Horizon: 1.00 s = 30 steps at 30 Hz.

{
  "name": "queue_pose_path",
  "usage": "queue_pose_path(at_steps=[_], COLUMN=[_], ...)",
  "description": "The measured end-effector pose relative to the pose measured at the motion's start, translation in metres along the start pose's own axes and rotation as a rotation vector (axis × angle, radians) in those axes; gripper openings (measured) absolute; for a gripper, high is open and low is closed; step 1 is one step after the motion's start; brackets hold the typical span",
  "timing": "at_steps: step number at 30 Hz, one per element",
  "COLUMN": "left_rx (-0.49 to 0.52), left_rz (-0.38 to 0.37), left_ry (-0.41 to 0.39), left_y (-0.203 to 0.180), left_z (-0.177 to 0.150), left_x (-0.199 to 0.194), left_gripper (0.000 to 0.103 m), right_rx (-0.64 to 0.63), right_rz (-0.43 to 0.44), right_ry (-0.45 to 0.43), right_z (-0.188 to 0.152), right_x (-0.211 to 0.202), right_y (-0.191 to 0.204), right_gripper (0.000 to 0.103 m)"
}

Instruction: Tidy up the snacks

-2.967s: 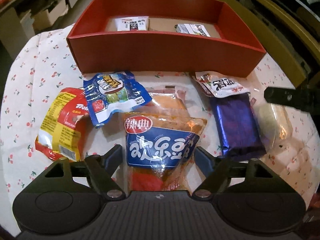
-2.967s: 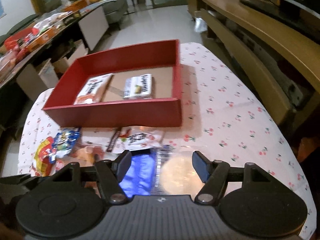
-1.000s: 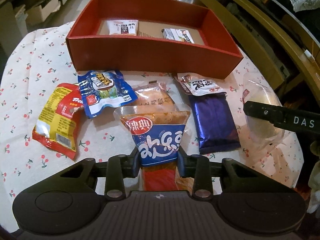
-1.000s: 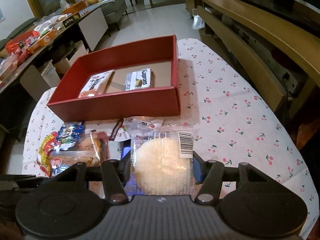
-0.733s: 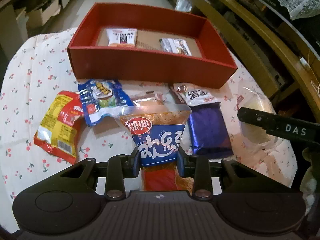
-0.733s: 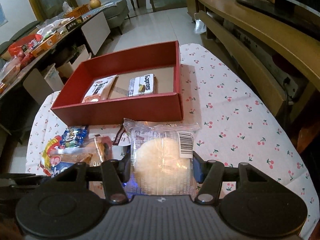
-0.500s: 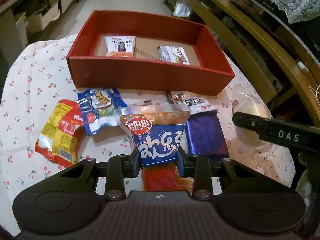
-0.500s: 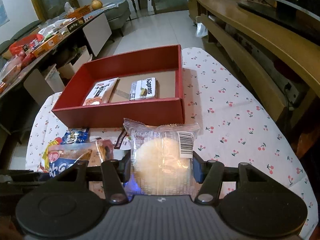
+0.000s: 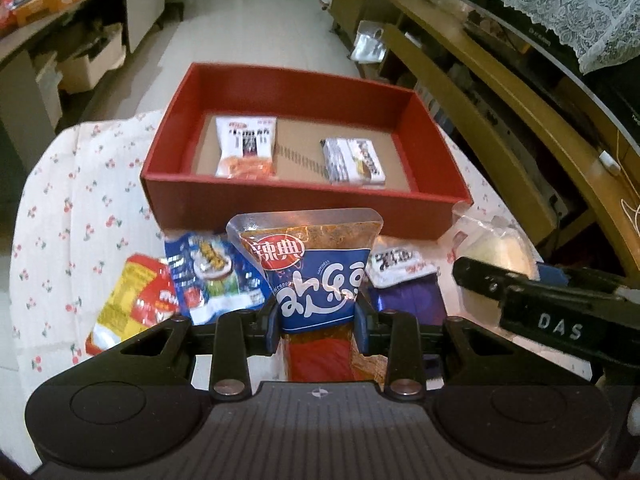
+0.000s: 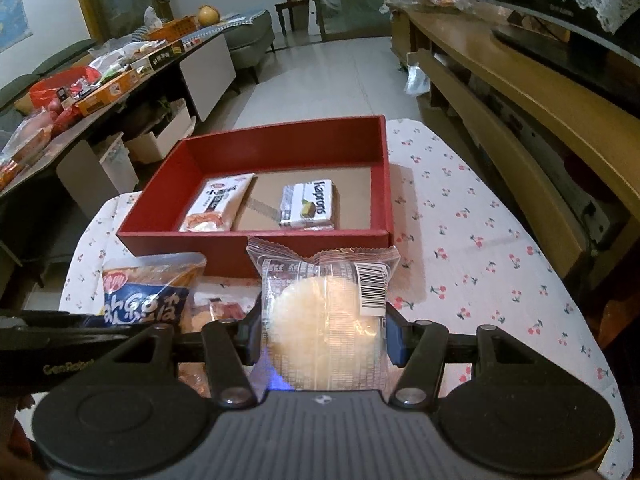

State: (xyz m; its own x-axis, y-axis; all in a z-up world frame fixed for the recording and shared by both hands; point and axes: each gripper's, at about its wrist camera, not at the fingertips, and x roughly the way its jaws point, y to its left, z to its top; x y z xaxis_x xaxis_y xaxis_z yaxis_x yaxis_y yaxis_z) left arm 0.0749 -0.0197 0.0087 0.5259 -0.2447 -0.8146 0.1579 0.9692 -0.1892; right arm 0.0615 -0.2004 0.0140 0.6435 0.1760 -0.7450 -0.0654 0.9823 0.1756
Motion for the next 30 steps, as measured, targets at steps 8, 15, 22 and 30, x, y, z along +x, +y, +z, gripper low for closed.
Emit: queue_pose_path(at_steps=[8, 15, 22, 30], left_rx=[0.009, 0.019, 0.016, 0.020], left_rz=[0.011, 0.016, 0.013, 0.021], left_ry=[-0.027, -0.045, -0.067, -0.087], left_y=[-0.001, -0.002, -0.002, -0.003], left_z=[0.014, 0.023, 0.038, 0.059], left_x=[0.001, 0.000, 0.001, 0.005], left_gripper=[0.042, 0.042, 0.042, 0.042], right_rx=[-0.002, -0.016, -0.013, 0.000], right_rz=[-0.004, -0.004, -0.004, -0.010], right_ry=[-0.021, -0.036, -0.048, -0.063], right_z=[0.010, 0.018, 0.029, 0.045], right_x=[0.002, 0.004, 0.008, 0.016], right_y=[0.005, 0.011, 0.015, 0.018], right_gripper=[0.064, 0.064, 0.064, 0.064])
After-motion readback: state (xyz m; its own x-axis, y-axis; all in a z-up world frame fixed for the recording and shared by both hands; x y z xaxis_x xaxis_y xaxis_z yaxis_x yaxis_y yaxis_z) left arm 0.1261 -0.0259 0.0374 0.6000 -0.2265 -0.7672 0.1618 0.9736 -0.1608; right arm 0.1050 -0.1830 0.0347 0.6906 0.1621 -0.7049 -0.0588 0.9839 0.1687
